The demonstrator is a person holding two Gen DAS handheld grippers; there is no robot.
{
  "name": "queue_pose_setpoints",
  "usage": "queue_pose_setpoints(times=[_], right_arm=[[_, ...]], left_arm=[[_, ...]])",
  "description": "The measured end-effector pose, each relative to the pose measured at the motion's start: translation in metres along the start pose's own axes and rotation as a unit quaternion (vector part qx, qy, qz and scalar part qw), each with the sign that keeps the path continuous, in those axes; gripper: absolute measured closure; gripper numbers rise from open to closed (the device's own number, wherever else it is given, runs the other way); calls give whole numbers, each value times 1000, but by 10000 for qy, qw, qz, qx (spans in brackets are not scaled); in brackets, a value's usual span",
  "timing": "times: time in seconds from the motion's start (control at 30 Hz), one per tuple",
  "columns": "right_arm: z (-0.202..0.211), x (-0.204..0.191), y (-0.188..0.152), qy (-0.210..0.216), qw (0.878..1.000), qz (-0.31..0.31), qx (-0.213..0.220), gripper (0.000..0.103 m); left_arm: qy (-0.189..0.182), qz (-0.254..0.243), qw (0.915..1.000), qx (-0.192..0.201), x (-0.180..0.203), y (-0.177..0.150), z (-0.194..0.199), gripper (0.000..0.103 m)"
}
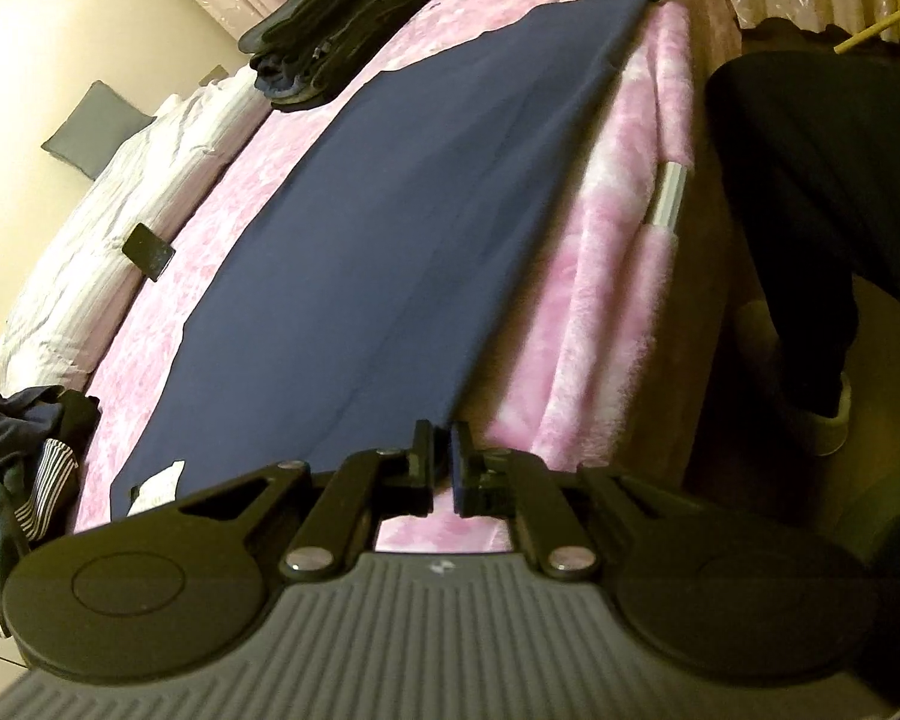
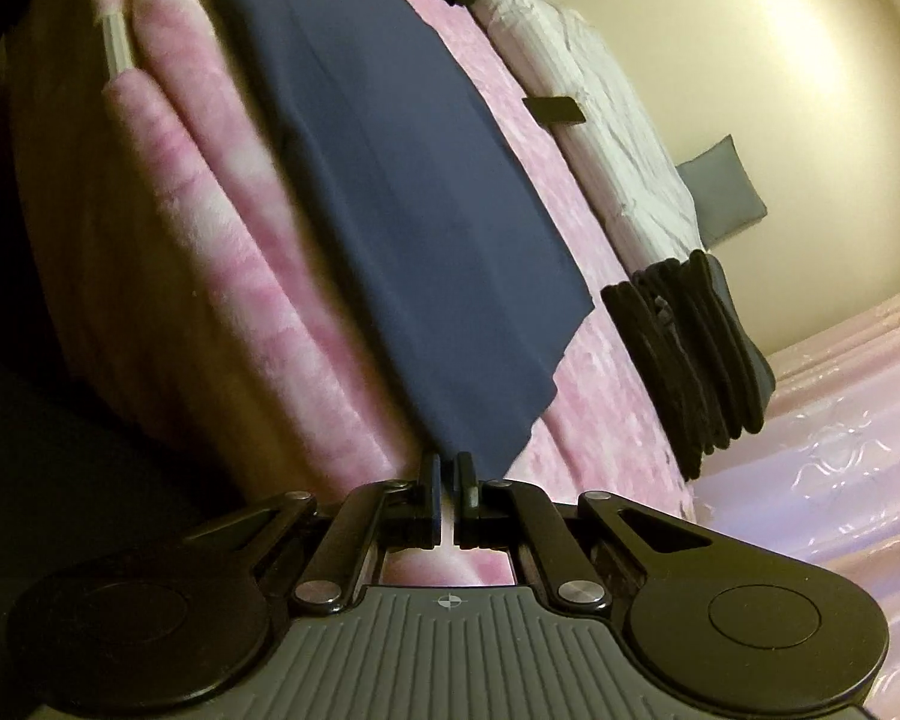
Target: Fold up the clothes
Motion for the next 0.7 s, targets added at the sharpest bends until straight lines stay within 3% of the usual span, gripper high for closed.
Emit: queue_pose_setpoints(times=[0.2,0.47,0.5,0.53,0.57,0.7], right_arm=[[-5,7,-3,13,9995,-216,-242,103],[22,14,38,173,9964,-804,204,101],[23,12,46,220,9961,-803,284,92],[26,9,54,229,9958,-787,397,48],[29,6,62,237,9954,-772,510,14],[32,-6,100,467,9930,-742,795,15]], left_arm=[[131,440,9989,-64,-13,-11,10,94],[677,1432,9866,-397,-41,-49,23,93],[735,1578,9837,-456,-45,-56,25,93],[795,1718,9806,-511,-49,-62,27,93],[854,1888,9767,-560,-53,-69,30,91],[1045,2798,9516,-727,-76,-101,40,88]])
Point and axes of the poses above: each gripper's, at about its wrist camera, not at the fingertips, and z roughly against the way its jaws point, x to its right, y to its top, the point moved 1 cm from there along -z, roughly the way its jaws point, and after that the axes turned 6 degrees about -z, right-handed, at the moved point
